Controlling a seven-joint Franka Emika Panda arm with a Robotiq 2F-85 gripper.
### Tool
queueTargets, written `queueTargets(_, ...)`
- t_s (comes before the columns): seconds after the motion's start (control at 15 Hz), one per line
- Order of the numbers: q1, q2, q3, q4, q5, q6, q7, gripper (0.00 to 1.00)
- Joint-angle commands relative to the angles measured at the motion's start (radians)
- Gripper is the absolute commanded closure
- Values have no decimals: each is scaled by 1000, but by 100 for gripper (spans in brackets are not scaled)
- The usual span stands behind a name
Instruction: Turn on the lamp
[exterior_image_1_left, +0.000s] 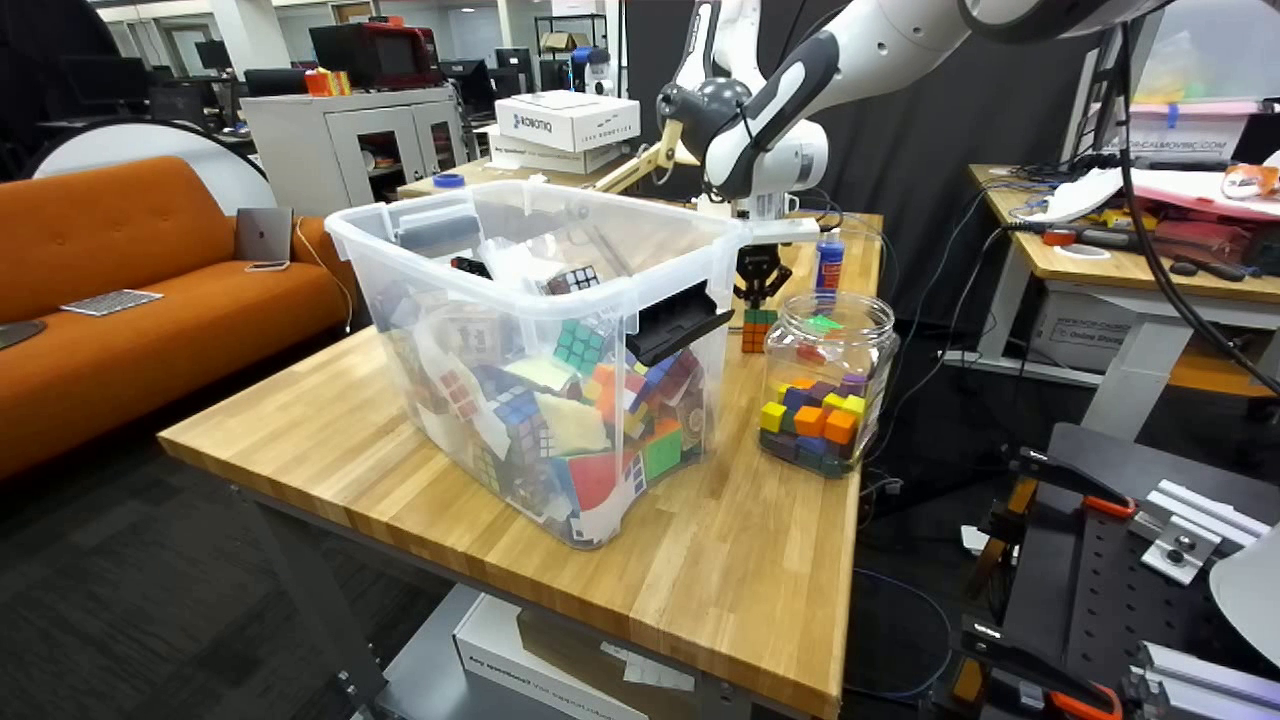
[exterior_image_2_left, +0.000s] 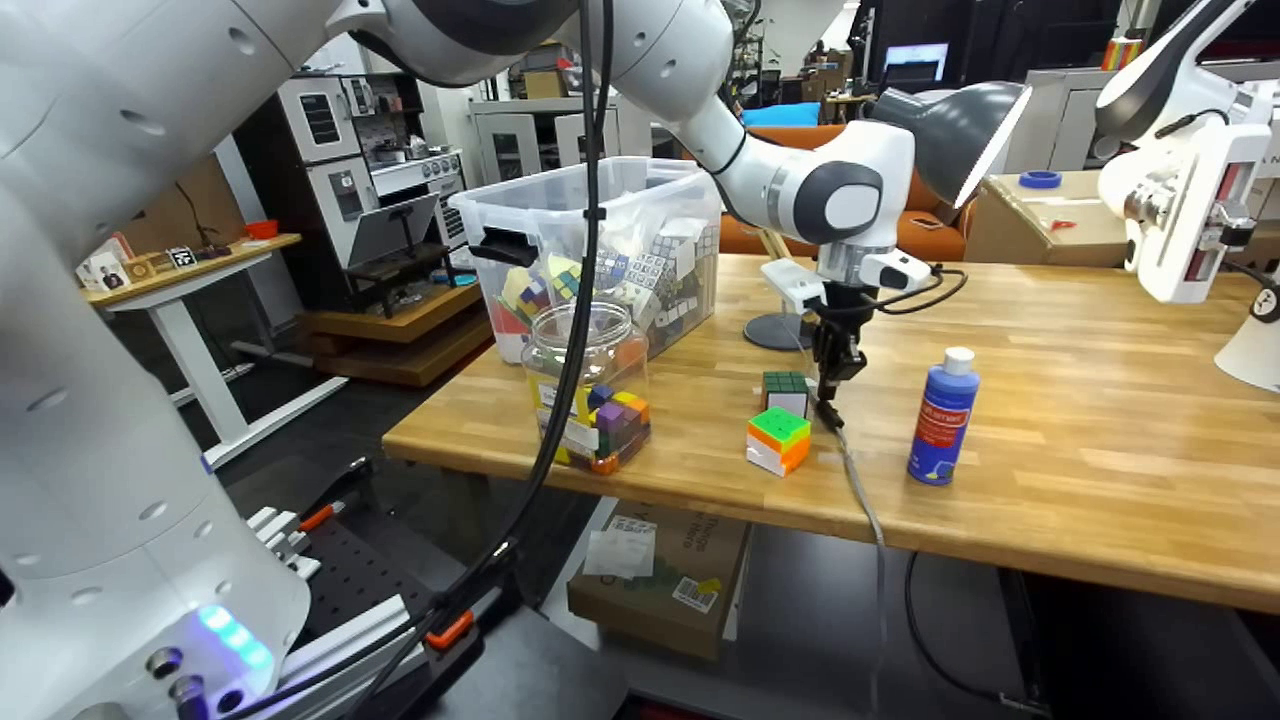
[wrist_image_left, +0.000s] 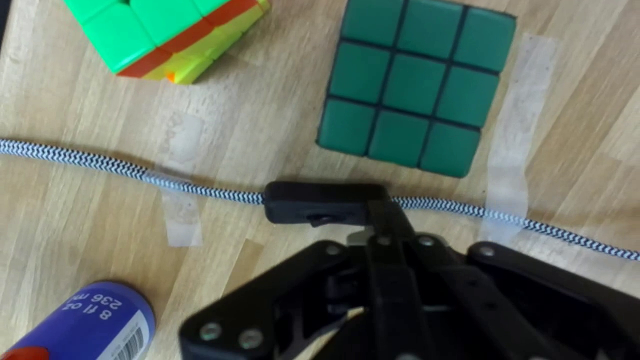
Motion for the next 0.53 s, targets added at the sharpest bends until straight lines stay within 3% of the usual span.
queueTargets(0.0,-6,-16,2,13,13,-7,-38,100)
queueTargets(0.47,35,-192,16,-123,11,60,-84,100)
